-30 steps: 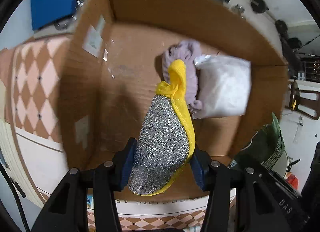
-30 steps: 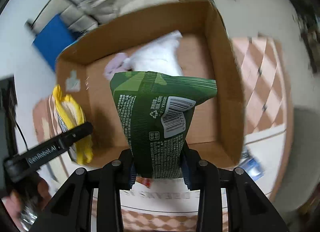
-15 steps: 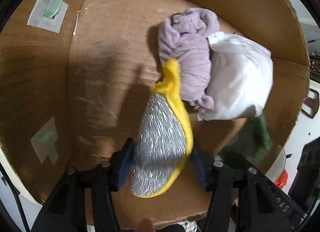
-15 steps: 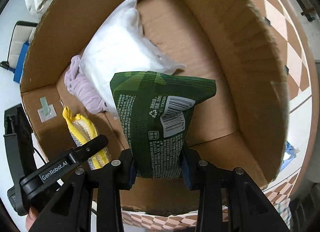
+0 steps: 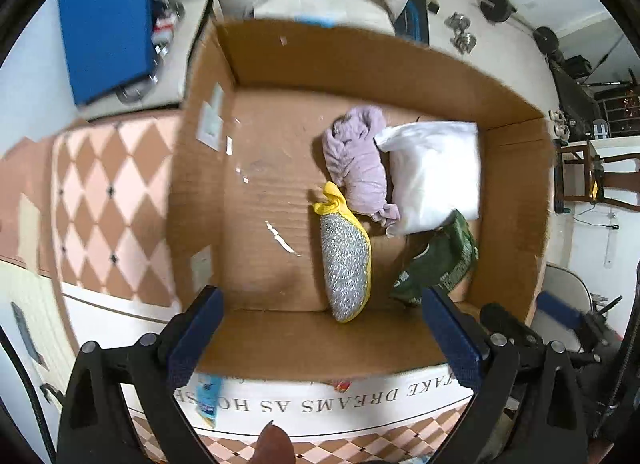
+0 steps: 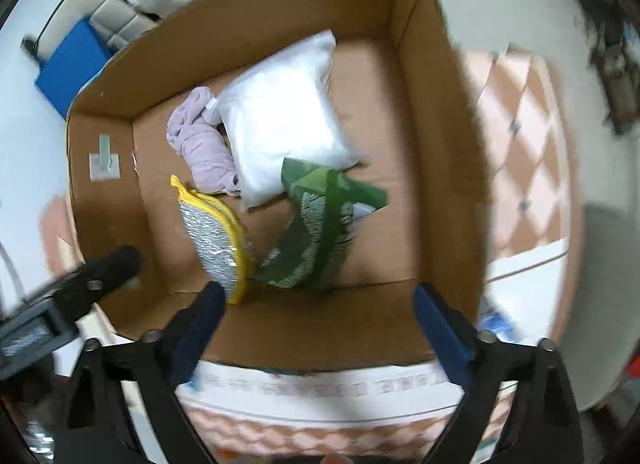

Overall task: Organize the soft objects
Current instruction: 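Lower sponge and green bag into the box and open both tools, then grasp the red snack packet with left tool while right tool grasps the blue tissue pack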

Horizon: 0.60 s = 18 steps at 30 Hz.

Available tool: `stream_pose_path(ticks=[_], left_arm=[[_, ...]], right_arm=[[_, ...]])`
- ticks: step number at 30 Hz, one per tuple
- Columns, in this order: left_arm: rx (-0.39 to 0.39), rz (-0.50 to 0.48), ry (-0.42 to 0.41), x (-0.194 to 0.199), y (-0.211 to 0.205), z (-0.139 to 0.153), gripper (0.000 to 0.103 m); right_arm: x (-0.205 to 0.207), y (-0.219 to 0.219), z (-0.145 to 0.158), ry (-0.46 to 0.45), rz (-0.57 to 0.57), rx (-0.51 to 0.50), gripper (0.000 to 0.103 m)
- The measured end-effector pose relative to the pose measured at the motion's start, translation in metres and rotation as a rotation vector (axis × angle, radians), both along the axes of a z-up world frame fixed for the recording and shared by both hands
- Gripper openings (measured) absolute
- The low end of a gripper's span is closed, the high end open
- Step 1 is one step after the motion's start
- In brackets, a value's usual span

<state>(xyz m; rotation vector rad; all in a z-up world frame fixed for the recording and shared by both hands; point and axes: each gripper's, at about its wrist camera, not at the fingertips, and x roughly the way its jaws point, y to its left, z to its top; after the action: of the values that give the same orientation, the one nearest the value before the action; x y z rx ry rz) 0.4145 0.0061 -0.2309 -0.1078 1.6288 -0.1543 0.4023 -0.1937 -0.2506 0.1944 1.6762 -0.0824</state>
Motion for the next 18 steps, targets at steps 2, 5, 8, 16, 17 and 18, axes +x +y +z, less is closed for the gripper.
stream_pose_path(ticks=[2,5,8,16,17,18], left_arm=[[0.026,-0.008,-0.046,-0.009,0.006,0.015,0.101],[0.056,-0.012,-0.098,-0.027,0.010,0.029,0.101],[0.057,0.010,-0.124,-0.031,0.012,0.038,0.101],[-0.082,0.255,-0.019,-0.097,0.032,-0.005,0.101],[-0.094,0.293,0.024,-0.106,0.033,-0.023,0.101],[-0.095,0.320,0.058,-0.112,0.033,-0.039,0.101]], right_arm=[[-0.005,0.003,0.013,-0.038,0.044,-0.043,0.099],[-0.017,0.011,0.034,-0.100,0.095,-0.090,0.103],[-0.030,0.015,0.052,-0.155,0.116,-0.110,0.103],[-0.088,-0.012,0.068,-0.257,0.030,-0.050,0.103],[-0.099,-0.023,0.063,-0.257,-0.005,-0.053,0.103],[-0.112,-0.037,0.056,-0.246,-0.046,-0.059,0.103]])
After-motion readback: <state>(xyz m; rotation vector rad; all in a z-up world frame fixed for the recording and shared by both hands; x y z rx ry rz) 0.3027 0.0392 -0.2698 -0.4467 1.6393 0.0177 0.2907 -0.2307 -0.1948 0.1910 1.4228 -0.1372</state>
